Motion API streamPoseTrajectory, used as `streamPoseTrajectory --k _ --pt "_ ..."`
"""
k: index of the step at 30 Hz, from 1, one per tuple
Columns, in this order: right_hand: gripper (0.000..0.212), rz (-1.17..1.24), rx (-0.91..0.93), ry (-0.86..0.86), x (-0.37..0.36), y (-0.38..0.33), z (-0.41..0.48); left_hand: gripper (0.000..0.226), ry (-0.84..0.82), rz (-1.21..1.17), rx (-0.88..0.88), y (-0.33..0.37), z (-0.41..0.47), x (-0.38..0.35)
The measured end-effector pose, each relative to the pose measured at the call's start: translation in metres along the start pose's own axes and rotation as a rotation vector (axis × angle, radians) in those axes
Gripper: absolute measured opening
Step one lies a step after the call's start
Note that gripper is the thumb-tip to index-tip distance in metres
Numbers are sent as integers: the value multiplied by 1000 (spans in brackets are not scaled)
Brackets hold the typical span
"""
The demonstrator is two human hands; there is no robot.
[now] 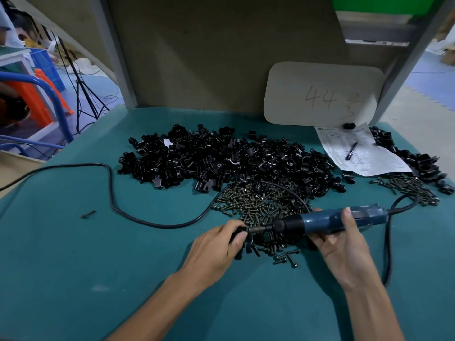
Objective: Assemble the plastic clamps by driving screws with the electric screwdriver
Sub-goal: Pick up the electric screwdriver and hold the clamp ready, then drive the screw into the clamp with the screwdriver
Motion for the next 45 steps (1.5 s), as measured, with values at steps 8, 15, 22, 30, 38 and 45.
streamPoseTrajectory --k 8,15,22,30,38,45 --pt "51 66 45 0 -3 -7 -7 33 39 -285 114 -7 1 3" --pt "70 -318 153 333 12 -69 -21 43 172 -775 385 -24 2 19" --pt "74 -1283 40 645 30 -72 -35 29 312 -1344 634 -25 -3 11" --pt "64 -1593 311 706 -3 -54 -46 61 165 -1202 593 -29 -8 15" --pt "14 -1822 159 123 -48 27 -53 33 156 -621 405 -30 -3 21" --pt "10 -1838 258 207 -47 31 -51 48 230 -493 355 -29 -1 24"
Point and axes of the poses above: each hand's wrist, its own z-axis towards the middle knuckle, its own x-axis out of the back of the hand, y = z × x, the point moved 5 cm from there along z, towards the middle knuckle, and after that the axes turned 14 degrees about -x, right-handed, at the moved point
